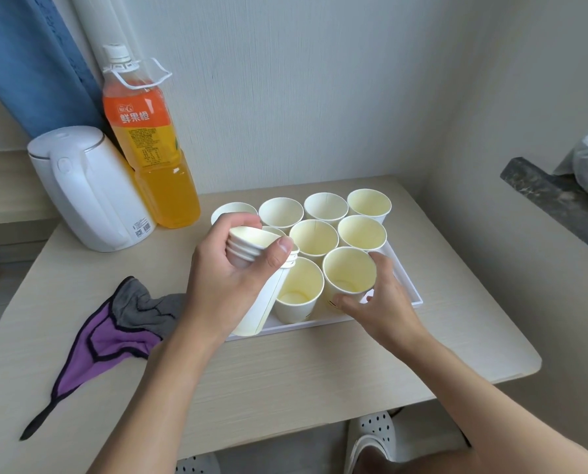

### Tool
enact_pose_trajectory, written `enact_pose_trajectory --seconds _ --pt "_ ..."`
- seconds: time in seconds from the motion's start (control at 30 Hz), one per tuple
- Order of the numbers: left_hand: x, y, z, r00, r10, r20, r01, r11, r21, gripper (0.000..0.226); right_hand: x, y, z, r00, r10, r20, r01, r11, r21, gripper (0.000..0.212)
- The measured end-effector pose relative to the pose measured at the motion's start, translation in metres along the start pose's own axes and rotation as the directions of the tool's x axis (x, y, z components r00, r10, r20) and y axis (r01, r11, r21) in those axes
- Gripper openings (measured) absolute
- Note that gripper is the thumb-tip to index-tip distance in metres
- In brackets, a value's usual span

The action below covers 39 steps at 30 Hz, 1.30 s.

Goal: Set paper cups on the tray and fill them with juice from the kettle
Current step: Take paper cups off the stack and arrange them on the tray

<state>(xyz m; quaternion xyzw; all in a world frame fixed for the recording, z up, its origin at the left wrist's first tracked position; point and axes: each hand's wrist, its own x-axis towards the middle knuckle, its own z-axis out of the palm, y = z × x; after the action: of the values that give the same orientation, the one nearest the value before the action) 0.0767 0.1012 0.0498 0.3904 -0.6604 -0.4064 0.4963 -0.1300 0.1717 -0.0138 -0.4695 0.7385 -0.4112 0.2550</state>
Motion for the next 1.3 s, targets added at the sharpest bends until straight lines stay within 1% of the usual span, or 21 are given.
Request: enact_pose_trajectory --seconds 0.2,1.07,1.17,1.23,1.3 --pt "0.0004 -0.0021 0.0001 1.000 -0.008 0.001 0.008 1.000 0.015 0.059 0.0001 -0.0011 -0.0013 1.000 -0.001 0.005 0.002 1.000 -0.016 0.072" --pt "-0.0005 -0.0026 0.0034 0.999 -0.033 0.023 0.033 0.999 0.024 0.061 0.0004 -0.0029 -0.0019 0.997 0.077 -0.004 -0.078 0.993 -0.093 0.069" --pt "-0.0003 -0.0029 0.0029 0.999 -0.044 0.026 0.043 0.999 0.032 0.060 -0.0002 -0.0049 -0.0014 0.996 0.084 0.008 -0.082 0.992 -0.099 0.075" --pt "-0.0002 -0.0029 0.0030 0.998 -0.051 0.021 0.050 0.998 0.036 0.060 -0.0011 -0.0056 -0.0026 0.995 0.097 0.036 -0.091 0.986 -0.139 0.092" --pt "-0.0003 -0.0024 0.0024 0.998 -0.056 0.012 0.056 0.998 0.030 0.059 -0.0052 -0.0085 -0.0075 0.986 0.153 0.063 -0.140 0.973 -0.184 0.108"
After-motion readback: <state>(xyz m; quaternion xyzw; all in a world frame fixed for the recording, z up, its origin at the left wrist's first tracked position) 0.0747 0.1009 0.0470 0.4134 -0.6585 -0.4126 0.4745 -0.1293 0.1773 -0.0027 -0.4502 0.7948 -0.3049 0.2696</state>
